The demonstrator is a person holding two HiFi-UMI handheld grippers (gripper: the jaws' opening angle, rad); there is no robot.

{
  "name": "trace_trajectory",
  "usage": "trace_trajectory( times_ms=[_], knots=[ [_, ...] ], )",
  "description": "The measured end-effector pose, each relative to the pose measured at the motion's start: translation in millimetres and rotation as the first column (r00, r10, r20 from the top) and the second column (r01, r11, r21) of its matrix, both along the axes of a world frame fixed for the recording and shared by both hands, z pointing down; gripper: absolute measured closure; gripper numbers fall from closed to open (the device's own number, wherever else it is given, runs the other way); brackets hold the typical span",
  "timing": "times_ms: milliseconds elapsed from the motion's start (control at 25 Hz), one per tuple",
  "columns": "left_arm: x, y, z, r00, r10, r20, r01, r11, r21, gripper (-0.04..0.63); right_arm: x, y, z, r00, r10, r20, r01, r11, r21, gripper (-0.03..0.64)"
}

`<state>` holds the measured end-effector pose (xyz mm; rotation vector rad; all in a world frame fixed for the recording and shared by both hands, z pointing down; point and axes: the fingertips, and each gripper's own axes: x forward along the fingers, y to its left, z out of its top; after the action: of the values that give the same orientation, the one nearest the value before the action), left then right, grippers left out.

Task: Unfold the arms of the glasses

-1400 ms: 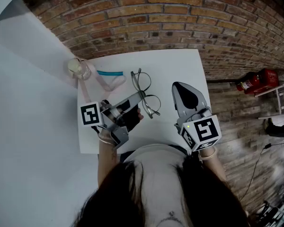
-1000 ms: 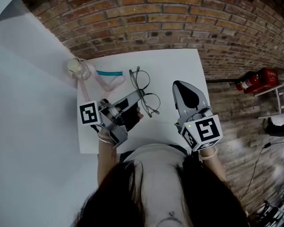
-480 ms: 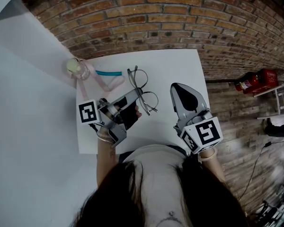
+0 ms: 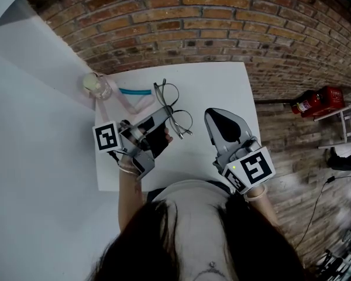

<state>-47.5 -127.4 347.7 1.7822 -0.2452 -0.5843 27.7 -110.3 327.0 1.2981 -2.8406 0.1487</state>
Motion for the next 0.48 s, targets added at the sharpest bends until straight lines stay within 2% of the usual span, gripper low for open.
trace_trajectory(
  times_ms=[480],
  knots=[
    [-7.4,-7.0,-5.7,0.999,-0.033,0.016,0.033,0.999,0.017,0.572,-17.0,16.7,-2.2,0.993,-0.116,0.005,0.116,0.993,0.006,0.583]
  ],
)
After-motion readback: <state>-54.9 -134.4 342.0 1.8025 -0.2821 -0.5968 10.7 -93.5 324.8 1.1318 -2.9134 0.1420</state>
